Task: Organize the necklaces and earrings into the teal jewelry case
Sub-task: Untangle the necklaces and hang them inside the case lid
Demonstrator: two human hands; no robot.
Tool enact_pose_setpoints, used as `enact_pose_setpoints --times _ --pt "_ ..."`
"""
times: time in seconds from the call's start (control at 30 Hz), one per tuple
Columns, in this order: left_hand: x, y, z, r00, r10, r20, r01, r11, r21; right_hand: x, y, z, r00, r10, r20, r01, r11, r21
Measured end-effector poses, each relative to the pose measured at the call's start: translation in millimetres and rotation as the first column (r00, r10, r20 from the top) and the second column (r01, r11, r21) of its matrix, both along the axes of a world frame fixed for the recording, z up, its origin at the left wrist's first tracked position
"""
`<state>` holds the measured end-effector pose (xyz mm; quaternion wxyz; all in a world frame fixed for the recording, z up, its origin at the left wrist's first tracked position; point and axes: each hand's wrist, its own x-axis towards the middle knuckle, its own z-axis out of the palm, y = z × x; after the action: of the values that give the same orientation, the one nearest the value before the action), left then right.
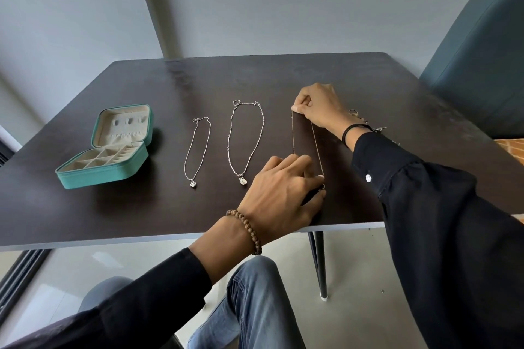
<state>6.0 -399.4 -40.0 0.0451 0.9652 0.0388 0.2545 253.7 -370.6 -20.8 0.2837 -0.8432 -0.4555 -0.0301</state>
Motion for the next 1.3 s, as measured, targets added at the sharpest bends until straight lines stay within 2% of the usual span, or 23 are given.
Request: enact_pose_setpoints --times 0.23,0.57,0.87,1.0,1.17,1.3 --pt "-1 -3 2 0.998 0.041 -0.054 -0.041 0.999 -0.012 -6 -3 3 0.999 -0.020 0.035 0.021 0.999 -0.050" --pt "-6 12 13 0.998 0.040 -0.050 -0.041 0.999 -0.021 -20 3 15 0.999 0.014 0.032 -0.014 1.000 -0.011" --pt "-25 77 27 0.964 0.262 -0.036 -0.264 0.963 -0.057 -48 46 20 0.993 0.116 -0.024 -0.117 0.992 -0.043" --pt "-28 101 28 0.929 0.356 -0.103 -0.367 0.923 -0.118 -57 64 16 0.998 0.054 -0.031 -0.056 0.995 -0.079" --pt "-30 111 23 0.905 0.385 -0.180 -0.405 0.910 -0.087 -61 79 17 0.999 -0.041 -0.021 0.037 0.989 -0.146" --pt "-31 112 22 0.898 0.398 -0.186 -0.422 0.899 -0.113 -69 80 24 0.996 -0.077 0.045 0.084 0.980 -0.182"
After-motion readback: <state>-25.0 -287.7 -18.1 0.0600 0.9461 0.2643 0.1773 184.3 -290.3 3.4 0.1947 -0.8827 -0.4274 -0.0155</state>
